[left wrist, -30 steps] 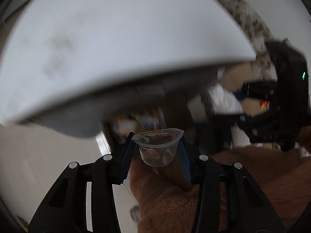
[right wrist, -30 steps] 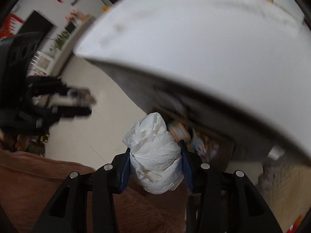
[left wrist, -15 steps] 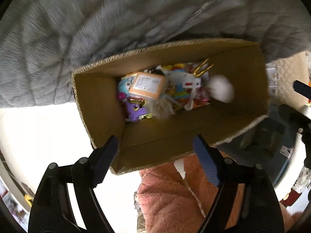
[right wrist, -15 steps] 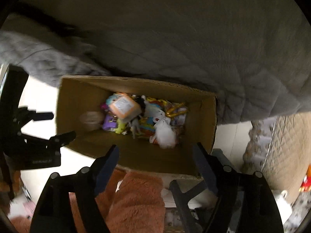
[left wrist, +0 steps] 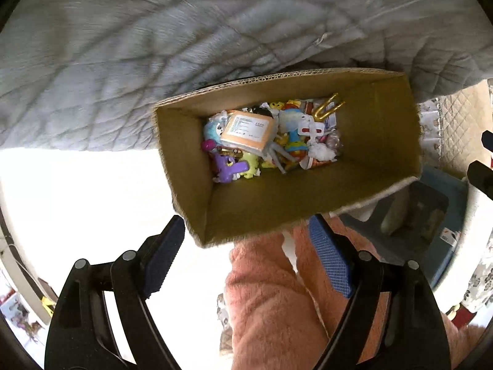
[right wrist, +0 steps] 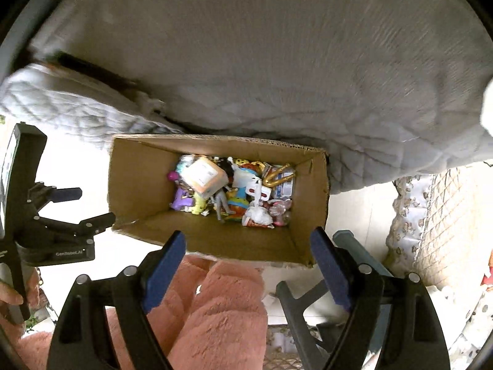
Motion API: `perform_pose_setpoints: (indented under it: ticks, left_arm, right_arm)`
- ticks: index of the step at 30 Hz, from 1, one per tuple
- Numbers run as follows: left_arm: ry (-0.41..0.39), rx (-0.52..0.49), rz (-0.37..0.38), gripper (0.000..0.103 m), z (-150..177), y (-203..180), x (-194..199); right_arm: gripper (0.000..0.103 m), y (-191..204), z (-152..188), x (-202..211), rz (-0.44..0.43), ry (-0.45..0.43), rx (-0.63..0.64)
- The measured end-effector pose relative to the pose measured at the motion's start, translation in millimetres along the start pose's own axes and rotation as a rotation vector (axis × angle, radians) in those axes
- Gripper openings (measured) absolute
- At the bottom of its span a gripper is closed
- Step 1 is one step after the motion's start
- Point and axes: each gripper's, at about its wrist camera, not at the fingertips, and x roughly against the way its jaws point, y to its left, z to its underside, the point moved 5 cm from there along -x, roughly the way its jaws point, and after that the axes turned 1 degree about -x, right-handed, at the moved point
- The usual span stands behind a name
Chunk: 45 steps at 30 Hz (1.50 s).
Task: Collect trash
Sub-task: 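Lower the tissue bundle and cup into the cardboard box, opening both tools, then grasp the purple plush doll with the right tool while the left grasps the red robot figure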
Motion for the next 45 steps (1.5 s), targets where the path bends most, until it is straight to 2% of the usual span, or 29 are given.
perform_pose_setpoints:
  ticks: [2, 4, 7, 8, 9, 11, 13, 14, 16, 17, 20, 22, 24, 26, 29, 30, 32, 33, 35, 37, 40, 45]
  left_arm:
    - [0.005, -0.018, 0.020, 0.081, 13.4, 0.7, 27.2]
    - [-0.005, -0.049, 0.072, 0.081, 26.7, 0.2, 57.1]
    - [-0.077, -0.101, 0.136, 0.081, 53.2, 5.9, 132.1]
    - [-0.106, -0.091, 0.143, 0.088, 57.4, 10.1, 152.8]
    - [-0.133, -0.069, 0.136, 0.090, 59.2, 14.7, 169.4]
    - [-0.196, -0.007, 0.115, 0.091, 59.2, 25.4, 200.4]
    - [-0.259, 0.062, 0.101, 0.091, 57.5, 35.4, 226.2]
    - [-0.282, 0.088, 0.093, 0.091, 57.0, 40.5, 234.9]
    - [-0.326, 0.125, 0.086, 0.091, 57.1, 47.2, 248.5]
    - [-0.347, 0.140, 0.084, 0.091, 56.8, 50.1, 254.9]
    - [-0.386, 0.183, 0.077, 0.091, 54.6, 60.7, 266.6]
    - [-0.405, 0.214, 0.068, 0.091, 54.3, 68.0, 270.2]
    - [-0.426, 0.255, 0.058, 0.091, 55.8, 76.3, 271.4]
    - [-0.434, 0.298, 0.055, 0.091, 57.4, 86.4, 273.1]
    - [-0.448, 0.327, 0.083, 0.091, 58.1, 93.2, 271.7]
    - [-0.454, 0.322, 0.086, 0.091, 57.7, 93.4, 271.9]
    - [-0.468, 0.304, 0.077, 0.091, 55.7, 93.1, 273.9]
    - [-0.476, 0.294, 0.080, 0.091, 53.2, 92.6, 276.7]
    - [-0.491, 0.275, 0.096, 0.091, 46.1, 93.3, 283.6]
    - [-0.513, 0.254, 0.103, 0.091, 35.2, 95.7, 295.1]
    - [-0.560, 0.207, 0.093, 0.091, 5.0, 97.3, 314.1]
    - [-0.589, 0.145, 0.133, 0.091, -70.0, 89.8, 336.1]
  right_arm:
    - [0.081, 6.6, 2.5, 23.8, -0.028, 0.001, 0.018]
    - [0.081, 22.5, 5.7, 62.6, -0.093, -0.005, 0.077]
    - [0.081, 54.3, 3.6, 125.4, -0.204, -0.049, 0.186]
    - [0.084, 65.9, -3.9, 156.0, -0.257, -0.097, 0.204]
    - [0.086, 72.0, -11.8, 175.0, -0.296, -0.136, 0.199]
    - [0.092, 82.6, -41.3, 215.5, -0.350, -0.252, 0.180]
    - [0.094, 90.4, -87.8, 247.9, -0.361, -0.379, 0.180]
    - [0.098, 93.3, -121.0, 260.6, -0.325, -0.445, 0.185]
    - [0.098, 96.7, -170.6, 270.6, -0.277, -0.504, 0.189]
    - [0.097, 99.3, -208.4, 274.3, -0.254, -0.528, 0.182]
    - [0.097, 101.5, -293.6, 286.2, -0.245, -0.572, 0.145]
    - [0.097, 106.4, -365.8, 296.2, -0.210, -0.619, 0.103]
    - [0.097, 107.8, -423.4, 302.5, -0.168, -0.653, 0.060]
    - [0.097, 105.2, -485.9, 299.0, -0.149, -0.647, -0.025]
    - [0.097, 102.6, -534.6, 288.4, -0.133, -0.627, -0.127]
    - [0.096, 99.8, -547.3, 282.7, -0.094, -0.621, -0.162]
    - [0.068, 97.9, -564.2, 263.2, -0.098, -0.559, -0.162]
    - [0.068, 99.3, -565.9, 260.7, -0.144, -0.552, -0.156]
    - [0.066, 95.9, -558.5, 265.0, -0.142, -0.573, -0.155]
    - [0.066, 87.2, -534.1, 278.9, -0.207, -0.597, -0.147]
    - [0.066, 65.6, -482.1, 310.4, -0.349, -0.647, -0.130]
    - [0.066, 20.9, -367.3, 345.6, -0.390, -0.674, -0.093]
